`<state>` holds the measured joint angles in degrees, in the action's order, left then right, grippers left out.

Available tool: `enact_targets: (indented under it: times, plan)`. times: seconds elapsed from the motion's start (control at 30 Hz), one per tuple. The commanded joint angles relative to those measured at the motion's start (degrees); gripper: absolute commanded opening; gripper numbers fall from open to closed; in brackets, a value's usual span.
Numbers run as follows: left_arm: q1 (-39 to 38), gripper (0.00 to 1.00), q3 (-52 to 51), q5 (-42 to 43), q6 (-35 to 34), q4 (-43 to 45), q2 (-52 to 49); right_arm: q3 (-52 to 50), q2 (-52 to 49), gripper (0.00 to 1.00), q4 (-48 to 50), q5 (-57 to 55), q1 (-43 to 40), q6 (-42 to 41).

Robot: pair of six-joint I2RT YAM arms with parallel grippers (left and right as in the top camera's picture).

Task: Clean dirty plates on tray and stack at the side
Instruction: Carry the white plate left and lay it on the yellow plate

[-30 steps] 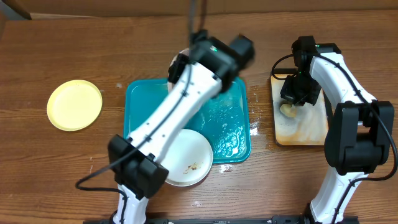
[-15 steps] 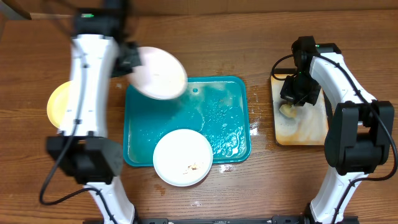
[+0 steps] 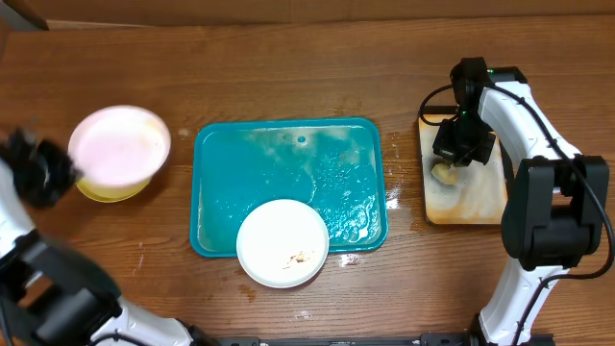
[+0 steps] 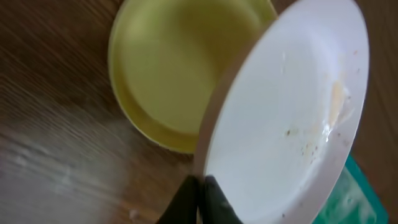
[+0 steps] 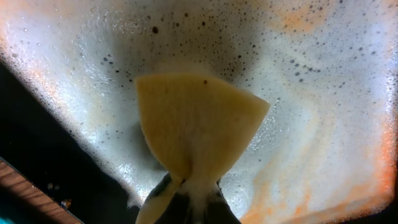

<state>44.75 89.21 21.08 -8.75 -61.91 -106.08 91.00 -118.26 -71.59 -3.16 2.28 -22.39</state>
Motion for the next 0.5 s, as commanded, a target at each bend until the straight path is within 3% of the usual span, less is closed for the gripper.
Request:
enact_targets:
  times: [0.0,0.2,0.47]
  plan:
    - [3.7,0.04,-10.0,10.5,2.2,5.1,2.9,-0.3,0.4,0.04,-0.2,0.5,-0.1,0.4]
    - [6.7,0.04,-19.5,8.7,-1.6,16.3,3.0,-0.3,0.4,0.04,-1.3,0.5,-0.1,0.4]
    - [7.9,0.04,-20.0,4.0,-5.4,21.4,2.9,-0.3,0.4,0.04,-1.8,0.5,-0.1,0.4]
